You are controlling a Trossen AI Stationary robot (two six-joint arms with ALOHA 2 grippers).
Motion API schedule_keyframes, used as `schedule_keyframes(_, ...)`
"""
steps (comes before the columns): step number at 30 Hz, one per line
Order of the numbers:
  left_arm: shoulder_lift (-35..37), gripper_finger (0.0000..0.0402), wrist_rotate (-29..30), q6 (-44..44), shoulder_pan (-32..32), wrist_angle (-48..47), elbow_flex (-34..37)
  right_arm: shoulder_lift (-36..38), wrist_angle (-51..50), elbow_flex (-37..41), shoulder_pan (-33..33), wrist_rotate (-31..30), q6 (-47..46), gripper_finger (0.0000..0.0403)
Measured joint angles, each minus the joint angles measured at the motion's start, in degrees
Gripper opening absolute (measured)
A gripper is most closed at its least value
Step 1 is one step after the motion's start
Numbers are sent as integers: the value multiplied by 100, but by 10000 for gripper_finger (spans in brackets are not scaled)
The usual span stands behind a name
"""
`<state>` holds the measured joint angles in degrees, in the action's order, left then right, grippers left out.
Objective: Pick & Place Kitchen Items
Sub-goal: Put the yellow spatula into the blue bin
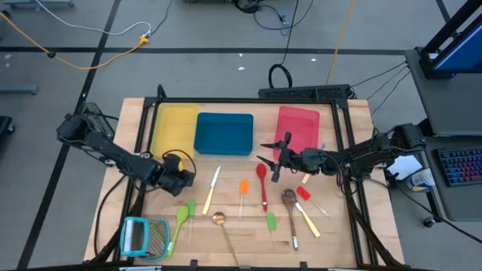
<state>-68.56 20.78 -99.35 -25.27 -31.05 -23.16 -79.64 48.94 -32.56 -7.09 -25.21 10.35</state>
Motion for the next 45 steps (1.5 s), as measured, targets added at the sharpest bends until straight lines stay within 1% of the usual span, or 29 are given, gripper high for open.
schedule_keyframes(1,-30,218,-192,-31,-62,229,6,0,-4,0,0,0,-4,203)
schedule_keyframes(3,-63,218,-219,12,-173,504,10,0,-10,0,0,0,-8,203)
schedule_keyframes(6,-71,218,-549,22,-386,1080,18,0,-35,0,0,0,-19,200)
schedule_keyframes(11,-33,218,-1185,37,-542,1356,18,0,-41,0,0,0,-21,200)
schedule_keyframes(14,-1,218,-1189,234,-559,1257,15,1,-36,0,0,0,-21,201)
schedule_keyframes(18,143,218,-1172,418,-352,1027,13,0,-20,0,2,1,-20,198)
schedule_keyframes(20,288,218,-1183,1102,-231,993,21,2,40,0,2,0,-3,197)
schedule_keyframes(22,519,218,-1347,1838,-78,963,35,1,101,0,2,0,81,198)
schedule_keyframes(24,761,218,-1534,2089,63,1062,25,2,117,0,2,1,131,199)
schedule_keyframes(26,983,218,-1576,2251,129,1102,26,2,147,0,2,2,143,198)
schedule_keyframes(29,1158,218,-1473,2546,75,1335,-58,0,199,0,4,2,151,197)
schedule_keyframes(32,1126,218,-985,2888,-77,1245,-518,2,279,0,4,2,207,198)
schedule_keyframes(35,896,218,-467,3209,-216,689,-1322,2,326,0,4,74,254,198)
schedule_keyframes(36,767,218,-382,3269,-247,312,-1666,2,326,0,21,168,258,198)
schedule_keyframes(38,429,218,-223,3241,-304,-735,-2371,2,322,0,58,504,275,198)
schedule_keyframes(40,0,218,-100,2955,-311,-1861,-3001,2,310,0,103,900,258,199)
schedule_keyframes(42,-457,218,-25,2460,-300,-2881,-3415,2,310,0,144,1253,247,198)
schedule_keyframes(43,-658,218,-22,2197,-286,-3254,-3538,2,309,0,153,1376,246,198)
schedule_keyframes(45,-1000,218,-51,1697,-265,-3688,-3599,2,307,0,157,1493,244,199)
